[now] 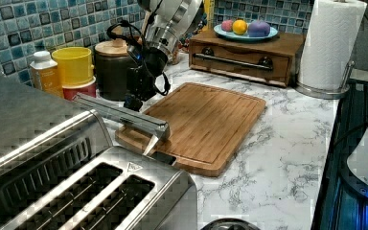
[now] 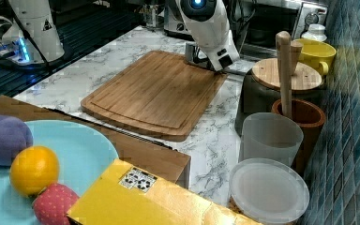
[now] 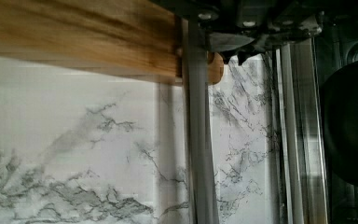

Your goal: Close the oven.

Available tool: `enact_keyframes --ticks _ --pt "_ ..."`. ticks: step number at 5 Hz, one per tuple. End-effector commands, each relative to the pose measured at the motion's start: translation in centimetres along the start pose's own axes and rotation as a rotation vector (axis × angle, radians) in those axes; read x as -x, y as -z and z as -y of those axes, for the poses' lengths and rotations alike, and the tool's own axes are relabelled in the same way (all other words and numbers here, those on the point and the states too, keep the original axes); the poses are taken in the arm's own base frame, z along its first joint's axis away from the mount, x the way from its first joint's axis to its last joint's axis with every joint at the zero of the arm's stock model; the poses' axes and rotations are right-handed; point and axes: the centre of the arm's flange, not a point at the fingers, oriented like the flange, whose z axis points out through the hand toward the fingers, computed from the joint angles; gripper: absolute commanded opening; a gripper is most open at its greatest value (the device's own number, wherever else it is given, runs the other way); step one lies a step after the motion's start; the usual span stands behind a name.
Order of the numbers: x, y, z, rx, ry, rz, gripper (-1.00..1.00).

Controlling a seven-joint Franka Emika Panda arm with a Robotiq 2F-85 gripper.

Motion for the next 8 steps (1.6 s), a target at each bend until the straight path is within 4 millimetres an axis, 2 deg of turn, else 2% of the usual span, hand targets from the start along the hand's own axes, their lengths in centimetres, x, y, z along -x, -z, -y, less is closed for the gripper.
enact_keyframes --ticks 1,4,5,7,8 --pt "-2.3 1.0 14.7 -0.075 0.097 -0.056 -1.0" --pt "-0.2 -1.1 27.8 -0.017 0.26 -0.005 -1.0" --pt "0.3 -2.1 30.9 0.047 0.282 -0.002 -1.0" --pt "2.3 -2.8 36.5 0.209 0.335 -0.064 -1.0" --pt "3.8 -5.1 40.4 0.371 0.337 -0.103 -1.0"
